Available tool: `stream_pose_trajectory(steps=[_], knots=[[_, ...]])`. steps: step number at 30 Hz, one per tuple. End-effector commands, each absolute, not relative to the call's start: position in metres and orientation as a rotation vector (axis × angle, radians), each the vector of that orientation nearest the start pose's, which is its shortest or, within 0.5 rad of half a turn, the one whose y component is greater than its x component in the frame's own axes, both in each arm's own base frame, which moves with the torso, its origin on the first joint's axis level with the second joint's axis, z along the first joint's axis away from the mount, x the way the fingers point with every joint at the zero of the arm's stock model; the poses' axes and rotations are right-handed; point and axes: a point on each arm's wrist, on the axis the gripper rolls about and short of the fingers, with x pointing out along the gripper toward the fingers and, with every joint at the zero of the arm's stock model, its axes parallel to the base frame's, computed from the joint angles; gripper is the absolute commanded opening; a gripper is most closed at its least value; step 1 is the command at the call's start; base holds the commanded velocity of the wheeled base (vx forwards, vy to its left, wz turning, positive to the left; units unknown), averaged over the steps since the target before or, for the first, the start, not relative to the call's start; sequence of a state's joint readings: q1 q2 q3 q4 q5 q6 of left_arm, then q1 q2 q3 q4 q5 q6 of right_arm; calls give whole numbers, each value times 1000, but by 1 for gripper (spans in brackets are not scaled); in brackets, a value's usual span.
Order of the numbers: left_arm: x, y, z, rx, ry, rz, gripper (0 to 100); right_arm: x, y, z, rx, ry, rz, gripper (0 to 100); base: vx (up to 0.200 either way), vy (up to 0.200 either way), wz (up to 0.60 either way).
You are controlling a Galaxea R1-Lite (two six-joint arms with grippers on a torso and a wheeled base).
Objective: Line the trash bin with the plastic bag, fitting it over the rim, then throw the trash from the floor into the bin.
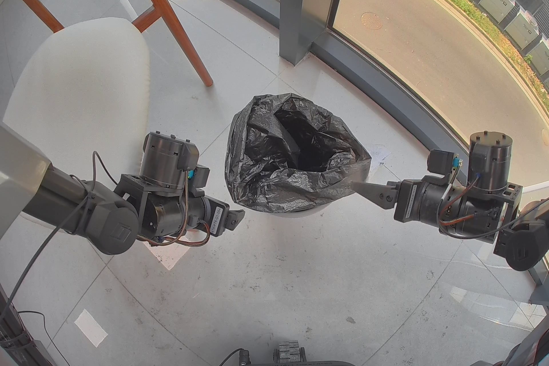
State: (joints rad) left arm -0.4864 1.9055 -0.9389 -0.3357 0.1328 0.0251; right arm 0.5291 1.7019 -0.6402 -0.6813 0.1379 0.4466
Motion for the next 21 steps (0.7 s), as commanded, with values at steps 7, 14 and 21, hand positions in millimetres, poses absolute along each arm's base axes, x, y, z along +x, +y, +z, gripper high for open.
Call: stream_pose_trajectory(steps=[7,14,21], knots=[[310,-147,123,198,593,-316,100,262,218,135,554,825,441,100,0,0,0],[312,-151,139,145,532,-312,100,281,245,128,603,873,372,100,0,0,0],[319,-154,154,99,522,-300,100,293,256,133,637,905,332,100,0,0,0]])
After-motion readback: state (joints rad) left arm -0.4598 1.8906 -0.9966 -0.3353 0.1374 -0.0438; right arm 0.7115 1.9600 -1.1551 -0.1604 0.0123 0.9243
